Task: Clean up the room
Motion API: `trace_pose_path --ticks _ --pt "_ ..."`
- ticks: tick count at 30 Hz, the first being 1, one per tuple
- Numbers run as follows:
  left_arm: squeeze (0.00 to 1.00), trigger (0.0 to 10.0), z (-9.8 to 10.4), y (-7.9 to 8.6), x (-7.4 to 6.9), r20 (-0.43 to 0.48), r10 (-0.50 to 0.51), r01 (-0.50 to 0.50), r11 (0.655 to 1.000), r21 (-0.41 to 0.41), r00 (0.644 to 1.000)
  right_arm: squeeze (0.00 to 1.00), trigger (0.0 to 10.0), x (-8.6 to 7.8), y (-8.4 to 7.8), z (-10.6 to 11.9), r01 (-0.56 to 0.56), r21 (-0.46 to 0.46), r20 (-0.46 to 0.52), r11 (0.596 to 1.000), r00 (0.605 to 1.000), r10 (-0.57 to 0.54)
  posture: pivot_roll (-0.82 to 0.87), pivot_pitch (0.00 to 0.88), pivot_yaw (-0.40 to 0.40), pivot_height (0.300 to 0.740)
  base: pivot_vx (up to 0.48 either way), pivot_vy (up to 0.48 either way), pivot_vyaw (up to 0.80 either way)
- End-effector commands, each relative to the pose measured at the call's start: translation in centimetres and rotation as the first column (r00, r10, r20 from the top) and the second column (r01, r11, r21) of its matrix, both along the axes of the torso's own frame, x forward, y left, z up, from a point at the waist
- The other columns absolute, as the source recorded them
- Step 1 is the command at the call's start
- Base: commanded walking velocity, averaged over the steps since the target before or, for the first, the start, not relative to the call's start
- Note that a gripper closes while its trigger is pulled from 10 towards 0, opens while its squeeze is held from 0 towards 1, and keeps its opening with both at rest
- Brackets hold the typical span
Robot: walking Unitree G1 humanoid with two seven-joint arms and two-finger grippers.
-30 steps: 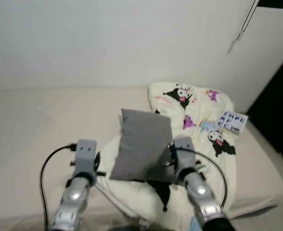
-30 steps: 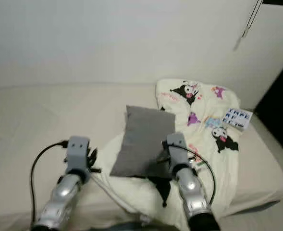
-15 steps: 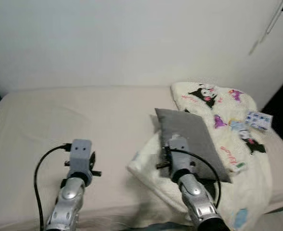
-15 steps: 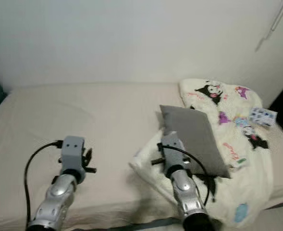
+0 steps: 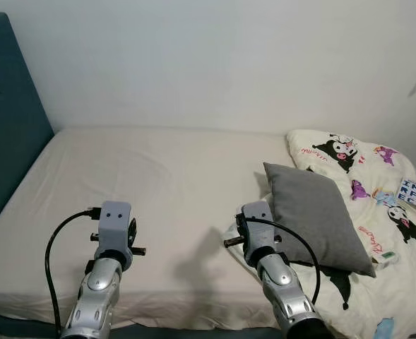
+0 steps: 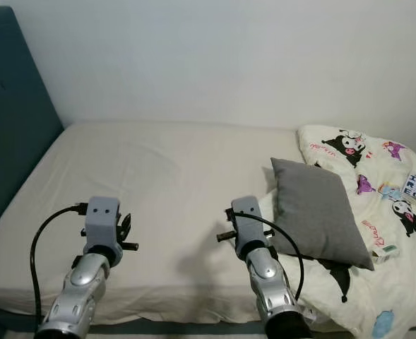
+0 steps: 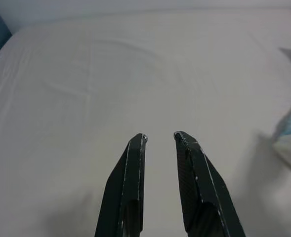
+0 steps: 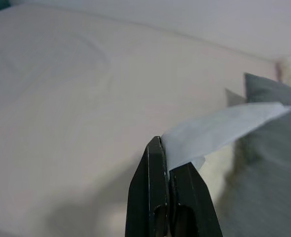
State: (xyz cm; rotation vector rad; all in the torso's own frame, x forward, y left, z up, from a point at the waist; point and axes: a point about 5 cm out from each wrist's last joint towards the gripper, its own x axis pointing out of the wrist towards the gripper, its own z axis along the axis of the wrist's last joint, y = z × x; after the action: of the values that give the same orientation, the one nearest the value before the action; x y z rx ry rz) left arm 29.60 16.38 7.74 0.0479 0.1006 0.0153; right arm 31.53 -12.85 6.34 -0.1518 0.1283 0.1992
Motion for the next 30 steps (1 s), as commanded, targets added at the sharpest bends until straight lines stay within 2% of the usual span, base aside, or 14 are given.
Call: trace_pose_path --ticks 1,25,30 --pt "0.00 10.0 -0.1 -0.3 -0.1 0.000 -0.014 0.014 1.000 -0.006 1.000 0.00 10.0 -0.2 -0.3 -0.3 0.013 0.010 -0.009 1.000 1.000 -0.013 0.09 0.091 -0.067 0.740 0.000 0.000 0.00" --pt "0.00 10.0 -0.4 -0.5 -0.3 -0.016 -0.041 0.041 0.999 -0.002 0.999 0.00 10.0 -0.3 -0.5 -0.6 0.014 0.008 -0.021 1.000 1.000 -0.013 0.09 0.089 -0.059 0.740 0.000 0.000 0.00" --pt "0.00 10.0 -1.1 -0.5 -0.6 -0.041 -0.045 0.046 0.999 0.024 0.998 0.00 10.0 -0.4 -0.6 -0.8 0.026 0.011 -0.040 1.000 0.999 -0.025 0.08 0.088 -0.065 0.740 0.000 0.000 -0.48"
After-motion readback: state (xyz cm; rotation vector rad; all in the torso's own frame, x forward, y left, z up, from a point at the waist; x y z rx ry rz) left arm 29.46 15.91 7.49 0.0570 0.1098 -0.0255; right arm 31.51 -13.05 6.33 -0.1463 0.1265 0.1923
